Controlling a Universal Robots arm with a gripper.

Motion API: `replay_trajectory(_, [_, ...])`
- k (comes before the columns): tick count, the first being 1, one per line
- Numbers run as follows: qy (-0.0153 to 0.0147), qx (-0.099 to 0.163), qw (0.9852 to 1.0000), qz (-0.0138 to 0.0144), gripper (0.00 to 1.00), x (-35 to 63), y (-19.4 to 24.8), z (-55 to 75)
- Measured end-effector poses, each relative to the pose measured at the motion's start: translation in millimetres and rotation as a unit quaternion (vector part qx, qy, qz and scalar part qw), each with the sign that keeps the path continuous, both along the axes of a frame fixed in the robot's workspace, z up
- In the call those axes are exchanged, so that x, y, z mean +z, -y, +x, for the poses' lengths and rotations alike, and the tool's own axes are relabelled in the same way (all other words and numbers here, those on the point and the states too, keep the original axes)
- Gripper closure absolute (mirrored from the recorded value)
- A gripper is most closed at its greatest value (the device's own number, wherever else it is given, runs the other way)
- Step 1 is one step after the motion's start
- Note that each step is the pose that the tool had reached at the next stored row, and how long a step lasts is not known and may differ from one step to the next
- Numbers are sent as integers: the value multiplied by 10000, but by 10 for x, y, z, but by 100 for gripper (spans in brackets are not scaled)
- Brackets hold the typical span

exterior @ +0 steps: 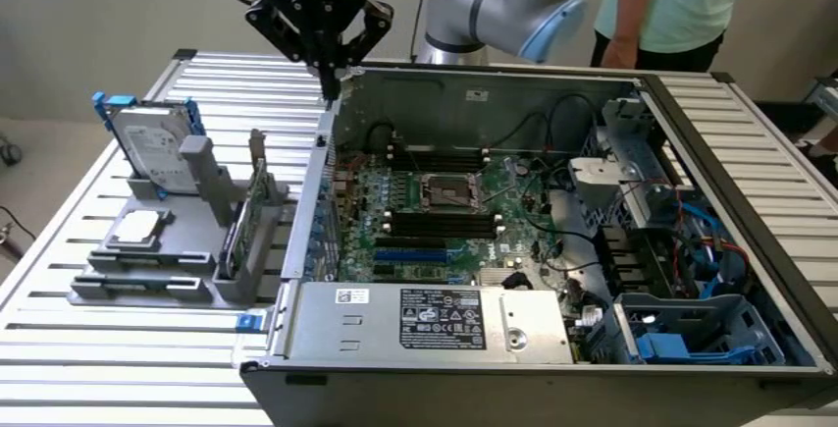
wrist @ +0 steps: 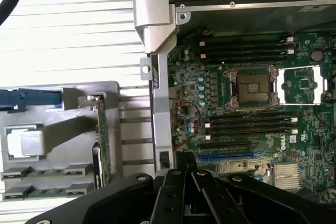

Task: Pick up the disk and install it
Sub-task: 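Reach for the disk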

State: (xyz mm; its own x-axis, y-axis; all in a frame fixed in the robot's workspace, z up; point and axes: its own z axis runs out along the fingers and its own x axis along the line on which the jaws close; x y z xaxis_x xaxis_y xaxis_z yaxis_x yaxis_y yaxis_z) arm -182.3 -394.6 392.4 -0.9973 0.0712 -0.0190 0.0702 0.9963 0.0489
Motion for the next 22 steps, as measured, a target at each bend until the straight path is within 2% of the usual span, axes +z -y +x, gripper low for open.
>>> replay_trajectory(11, [0,0,10000,0,89,-23,-90,-500])
replay_trajectory(22, [0,0,10000,0,89,-129,-215,-997])
